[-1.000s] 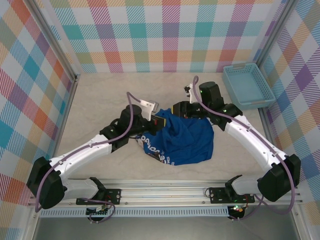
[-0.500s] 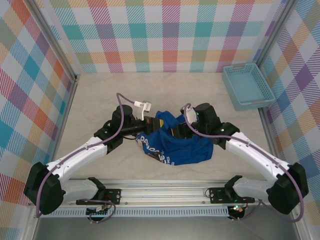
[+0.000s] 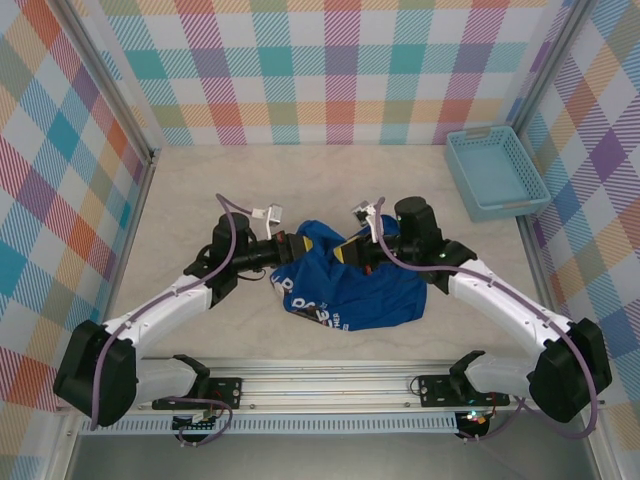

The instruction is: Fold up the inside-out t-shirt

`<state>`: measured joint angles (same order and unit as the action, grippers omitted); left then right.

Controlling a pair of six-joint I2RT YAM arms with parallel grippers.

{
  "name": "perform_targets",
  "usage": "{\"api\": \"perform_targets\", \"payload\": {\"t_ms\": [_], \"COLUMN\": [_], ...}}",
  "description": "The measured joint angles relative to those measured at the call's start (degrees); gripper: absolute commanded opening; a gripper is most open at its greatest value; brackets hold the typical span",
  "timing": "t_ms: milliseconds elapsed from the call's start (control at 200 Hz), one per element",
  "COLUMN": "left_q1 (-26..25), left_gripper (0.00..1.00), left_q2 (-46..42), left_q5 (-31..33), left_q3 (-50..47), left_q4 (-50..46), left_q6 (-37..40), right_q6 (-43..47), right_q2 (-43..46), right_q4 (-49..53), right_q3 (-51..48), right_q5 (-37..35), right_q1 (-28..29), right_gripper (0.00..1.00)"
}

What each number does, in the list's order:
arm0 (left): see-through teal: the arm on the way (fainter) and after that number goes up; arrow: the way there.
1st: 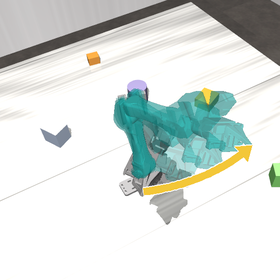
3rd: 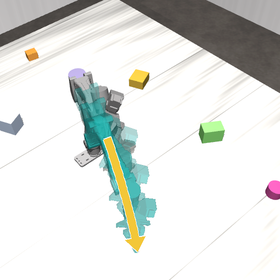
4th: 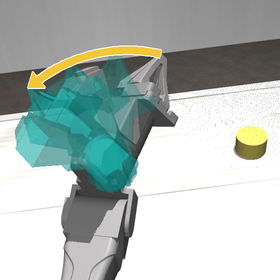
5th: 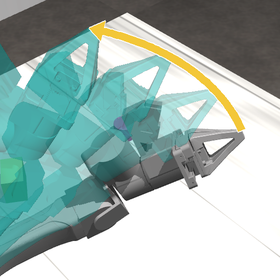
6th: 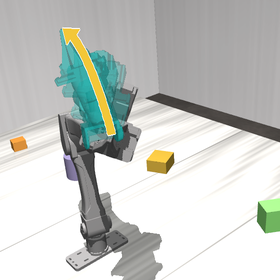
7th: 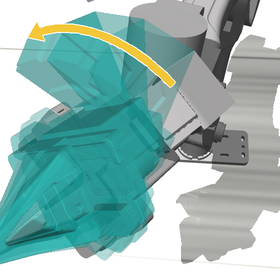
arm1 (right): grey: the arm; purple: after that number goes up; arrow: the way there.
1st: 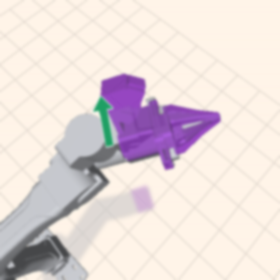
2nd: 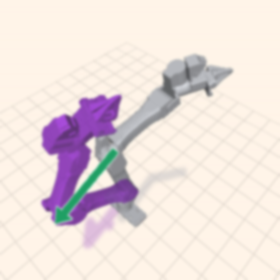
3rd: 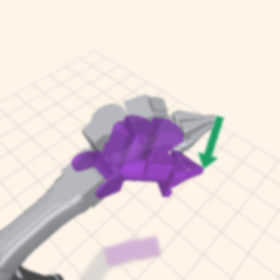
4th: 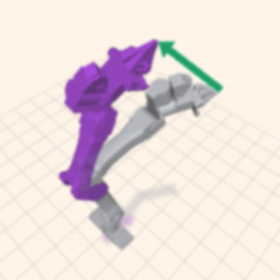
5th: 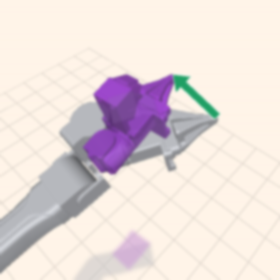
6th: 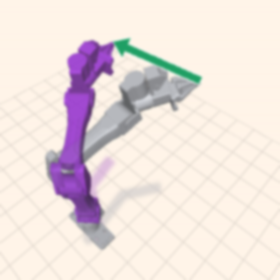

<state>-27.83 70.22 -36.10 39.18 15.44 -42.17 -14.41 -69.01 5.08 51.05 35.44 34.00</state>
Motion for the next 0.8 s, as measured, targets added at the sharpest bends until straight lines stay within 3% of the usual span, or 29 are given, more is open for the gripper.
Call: {"api": "perform_targets", "payload": {"t_ms": [220, 410, 625, 800], "left_q1": [0.2, -0.3, -4.5, -10.0], "left_gripper": [0.37, 0.52, 0.54, 0.42], "left_q2": [0.6, -3.2, -11.9, -14.7], "left_q5": [-0.2, 4.9, 15.2, 19.4], "left_q3": [0.7, 1.8, 6.5, 10.4], "left_q4": [-4.2, -14.0, -27.1, -33.0], "left_q6": [1.9, 7.8, 15.9, 19.2], "right_q6": [-2.6, -3.0, -3.3, -4.0], "right_q2": [0.0, -0.1, -1.6, -2.3], "right_q4": [-4.6, -5.1, -5.0, -5.0], "right_q3": [-0.6, -0.6, -0.6, -0.6], "right_q5": [6.3, 6.7, 6.3, 5.6], "right_q1": [-0.1, -0.2, -0.2, -0.2], "right_gripper": [0.00, 0.00, 0.00, 0.00]}}
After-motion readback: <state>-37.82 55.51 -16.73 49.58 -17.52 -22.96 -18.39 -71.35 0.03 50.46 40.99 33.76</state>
